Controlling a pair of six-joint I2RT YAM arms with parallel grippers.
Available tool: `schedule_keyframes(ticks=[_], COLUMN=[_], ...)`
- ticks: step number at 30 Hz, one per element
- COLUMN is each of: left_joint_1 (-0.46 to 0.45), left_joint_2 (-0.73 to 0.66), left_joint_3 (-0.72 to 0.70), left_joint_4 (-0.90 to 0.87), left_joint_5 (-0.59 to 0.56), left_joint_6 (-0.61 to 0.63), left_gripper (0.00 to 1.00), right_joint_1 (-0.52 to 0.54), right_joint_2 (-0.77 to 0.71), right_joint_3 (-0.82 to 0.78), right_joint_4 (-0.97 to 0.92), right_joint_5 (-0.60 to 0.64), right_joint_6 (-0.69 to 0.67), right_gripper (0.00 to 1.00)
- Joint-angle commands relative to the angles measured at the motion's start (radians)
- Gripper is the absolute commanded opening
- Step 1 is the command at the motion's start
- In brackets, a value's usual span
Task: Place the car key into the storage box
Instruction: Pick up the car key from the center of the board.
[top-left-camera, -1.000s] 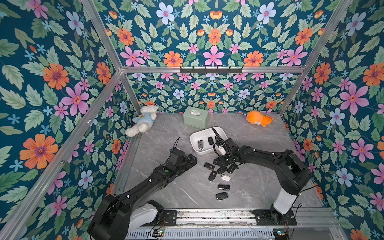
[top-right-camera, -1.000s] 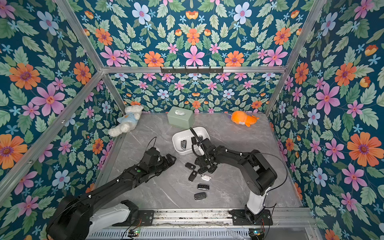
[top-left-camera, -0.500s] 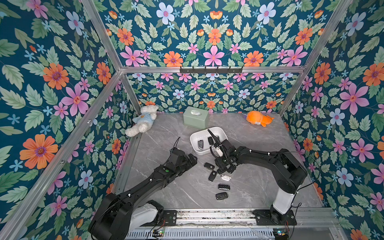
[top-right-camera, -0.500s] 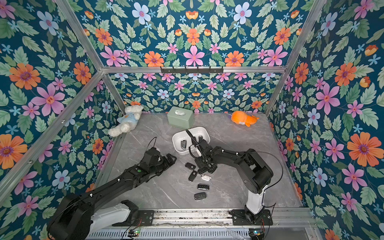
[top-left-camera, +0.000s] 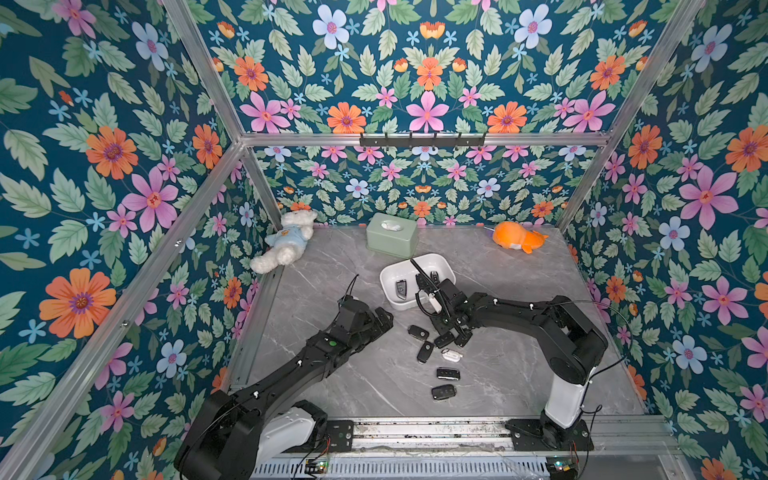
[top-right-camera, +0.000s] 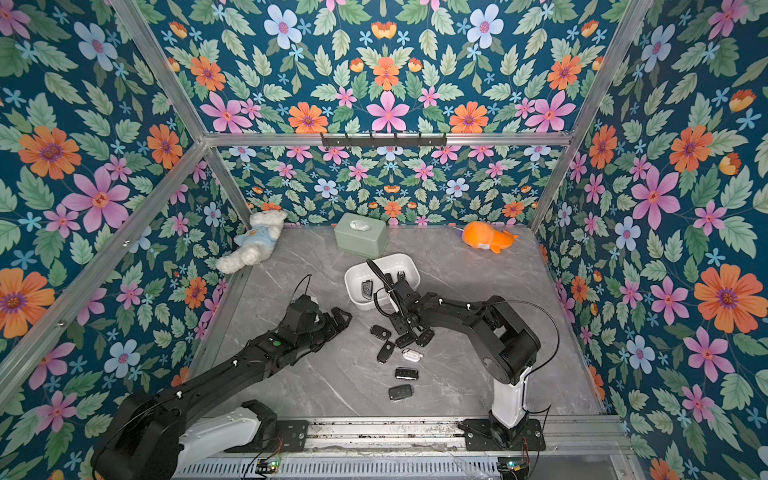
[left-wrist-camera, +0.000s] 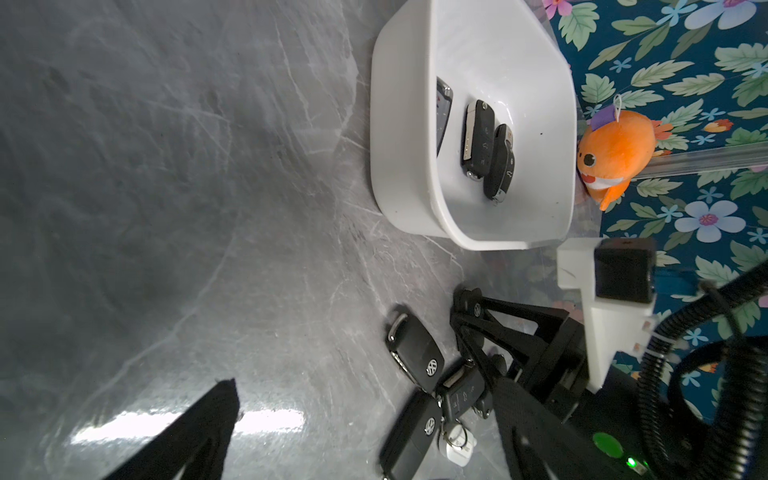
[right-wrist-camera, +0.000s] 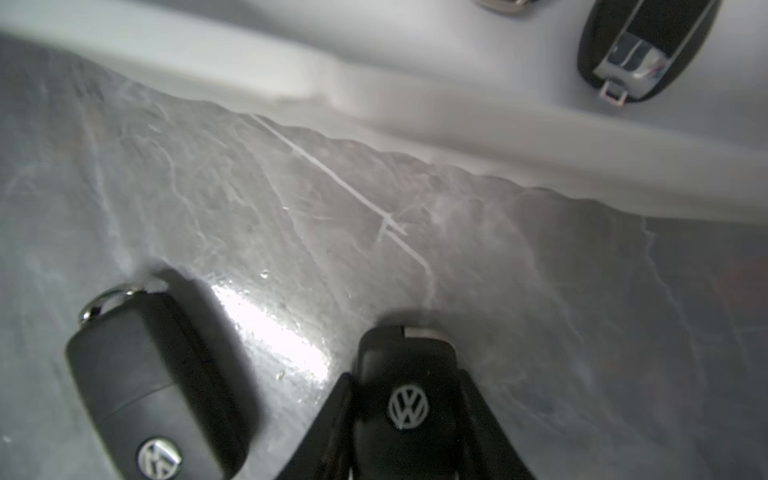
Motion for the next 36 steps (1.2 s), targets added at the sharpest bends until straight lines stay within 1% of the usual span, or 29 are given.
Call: schedule_keyframes(ticks=[1,5,13,20,23,27,30,32,36], left_joint_1=[0.013,0.04,0.102,0.155,0.177,0.203,0.221,0.228,0.239], left_joint_2=[-0.011,-0.02,-0.021,-0.001,0.022,0.058,0.073,0.078,0.07], left_joint_3=[0.0,0.0,-0.003,0.008,0.022,0.039,0.048,0.049,0.044], left_joint_4=[-0.004,0.002,0.043,0.096,0.123,0.159,0.178,0.183,0.178], left_joint_5=[-0.023,-0.027,-0.014,-0.005,0.007,0.035,0.051,0.058,0.062], left_joint_6=[0.005,0.013,0.032,0.066,0.084,0.096,0.102,0.107,0.121], left_gripper=[0.99,0.99,0.99,0.99,0.99,0.99,0.99,0.99,0.99], right_joint_1=[-0.001,0.001,-0.01,-0.027,-0.031,-0.031,-0.031,-0.031,-0.031], right_joint_2=[-0.023,-0.084,-0.252,-0.318,-0.299,-0.24,-0.184,-0.12,-0.028], right_joint_3=[-0.011,-0.029,-0.06,-0.036,0.003,0.07,0.127,0.174,0.267], right_joint_4=[-0.039,-0.014,0.036,0.12,0.145,0.168,0.179,0.18,0.168], right_joint_5=[0.025,0.004,-0.022,-0.043,-0.05,-0.06,-0.051,-0.04,-0.032], right_joint_6=[-0.003,0.016,0.064,0.128,0.159,0.189,0.219,0.236,0.255], right_gripper=[0.33,0.31,0.31,0.31,0.31,0.31,0.31,0.32,0.31])
